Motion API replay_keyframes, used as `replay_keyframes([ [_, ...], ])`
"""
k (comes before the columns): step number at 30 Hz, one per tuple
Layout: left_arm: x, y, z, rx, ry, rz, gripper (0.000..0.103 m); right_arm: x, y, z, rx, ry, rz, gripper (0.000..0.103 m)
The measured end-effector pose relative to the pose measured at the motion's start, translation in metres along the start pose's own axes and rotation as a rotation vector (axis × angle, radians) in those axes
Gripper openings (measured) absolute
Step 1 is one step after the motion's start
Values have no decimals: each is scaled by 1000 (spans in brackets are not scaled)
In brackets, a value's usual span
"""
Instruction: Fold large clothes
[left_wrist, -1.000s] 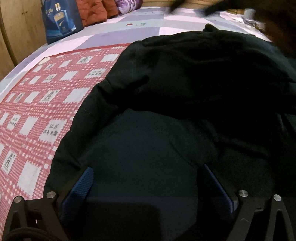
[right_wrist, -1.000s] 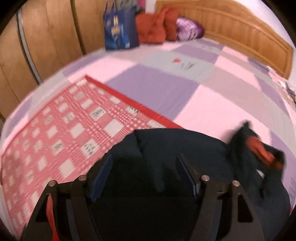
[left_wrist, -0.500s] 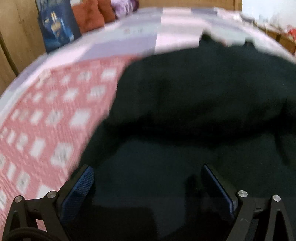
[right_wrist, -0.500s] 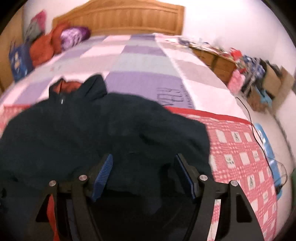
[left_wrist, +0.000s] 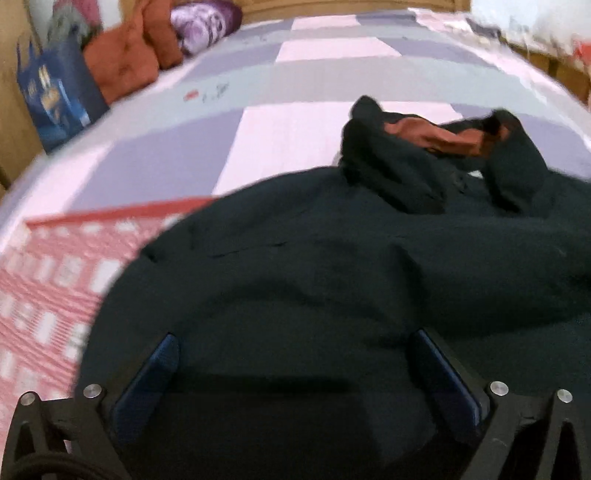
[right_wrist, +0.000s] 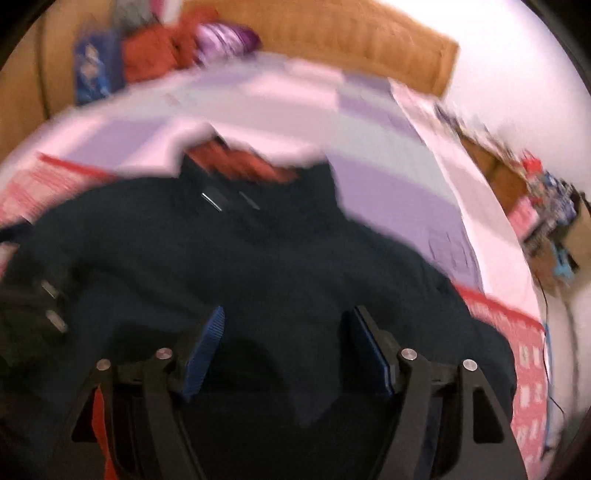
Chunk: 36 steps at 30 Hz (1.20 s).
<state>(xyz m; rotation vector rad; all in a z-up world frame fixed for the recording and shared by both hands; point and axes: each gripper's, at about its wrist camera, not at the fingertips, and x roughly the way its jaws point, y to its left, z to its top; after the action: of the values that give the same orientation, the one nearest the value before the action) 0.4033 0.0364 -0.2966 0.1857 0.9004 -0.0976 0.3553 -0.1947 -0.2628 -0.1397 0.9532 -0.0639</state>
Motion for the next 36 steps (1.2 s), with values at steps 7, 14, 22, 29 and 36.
replay_keyframes([
  [7, 20, 62, -3, -69, 30, 142, 103, 8, -92, -40, 162, -9, 15, 78],
  [14, 34, 86, -6, -75, 90, 141, 103, 11, -85, -41, 131, -27, -9, 80],
  [22, 5, 84, -8, -63, 70, 179, 102, -14, -101, -43, 176, -16, -19, 80],
  [29, -23, -22, 30, 88, -71, -2, 102, -61, -78, -22, 145, -194, -43, 80],
  [36, 7, -48, 31, 78, 31, -81, 103, -4, -43, 5, -27, 1, -54, 80],
])
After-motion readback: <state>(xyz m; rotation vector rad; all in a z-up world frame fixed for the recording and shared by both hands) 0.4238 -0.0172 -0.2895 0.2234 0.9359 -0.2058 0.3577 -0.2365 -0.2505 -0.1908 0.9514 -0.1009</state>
